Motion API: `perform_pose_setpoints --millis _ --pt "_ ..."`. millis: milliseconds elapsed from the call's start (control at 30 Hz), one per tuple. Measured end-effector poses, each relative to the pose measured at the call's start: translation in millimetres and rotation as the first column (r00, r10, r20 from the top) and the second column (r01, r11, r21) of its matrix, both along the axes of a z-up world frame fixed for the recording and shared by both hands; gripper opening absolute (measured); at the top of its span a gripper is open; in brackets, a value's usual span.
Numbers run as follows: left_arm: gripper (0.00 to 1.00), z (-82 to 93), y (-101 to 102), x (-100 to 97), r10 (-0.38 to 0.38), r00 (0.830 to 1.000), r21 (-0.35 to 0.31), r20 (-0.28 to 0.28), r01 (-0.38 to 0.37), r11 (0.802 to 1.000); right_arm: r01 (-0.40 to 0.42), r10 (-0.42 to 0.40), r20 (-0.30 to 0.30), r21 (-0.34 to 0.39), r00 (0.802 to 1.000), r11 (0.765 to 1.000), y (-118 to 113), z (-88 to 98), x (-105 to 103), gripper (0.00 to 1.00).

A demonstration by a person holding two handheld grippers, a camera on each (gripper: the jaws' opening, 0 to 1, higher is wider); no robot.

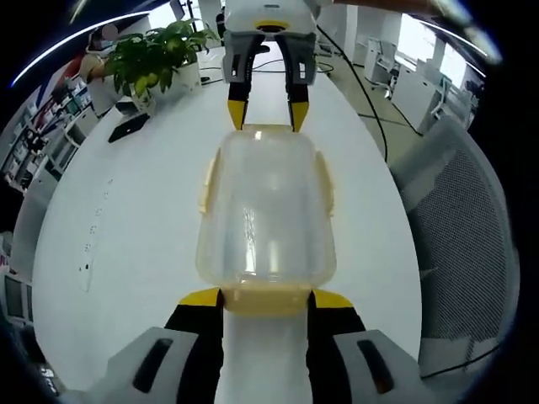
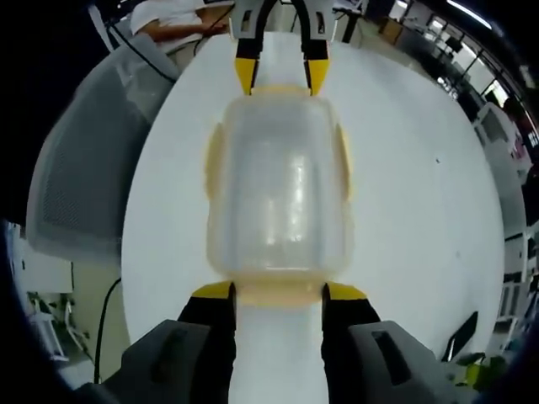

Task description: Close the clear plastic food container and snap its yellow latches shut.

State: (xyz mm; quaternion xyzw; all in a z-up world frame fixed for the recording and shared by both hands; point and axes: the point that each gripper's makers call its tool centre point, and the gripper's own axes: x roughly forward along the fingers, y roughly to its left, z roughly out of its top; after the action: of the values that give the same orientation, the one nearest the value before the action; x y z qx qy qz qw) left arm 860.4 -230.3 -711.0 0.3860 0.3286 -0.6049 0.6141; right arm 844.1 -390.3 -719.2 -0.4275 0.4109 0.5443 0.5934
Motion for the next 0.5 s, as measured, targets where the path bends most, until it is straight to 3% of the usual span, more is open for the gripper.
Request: perform_pose_setpoints --millis 500 --pt "0.32 -11.8 2 -1.3 0.003 1.0 0.016 -0.022 -0.002 1.0 -0.036 0.035 -0.014 -0.047 0.999 0.998 0 -10.6 1 0.36"
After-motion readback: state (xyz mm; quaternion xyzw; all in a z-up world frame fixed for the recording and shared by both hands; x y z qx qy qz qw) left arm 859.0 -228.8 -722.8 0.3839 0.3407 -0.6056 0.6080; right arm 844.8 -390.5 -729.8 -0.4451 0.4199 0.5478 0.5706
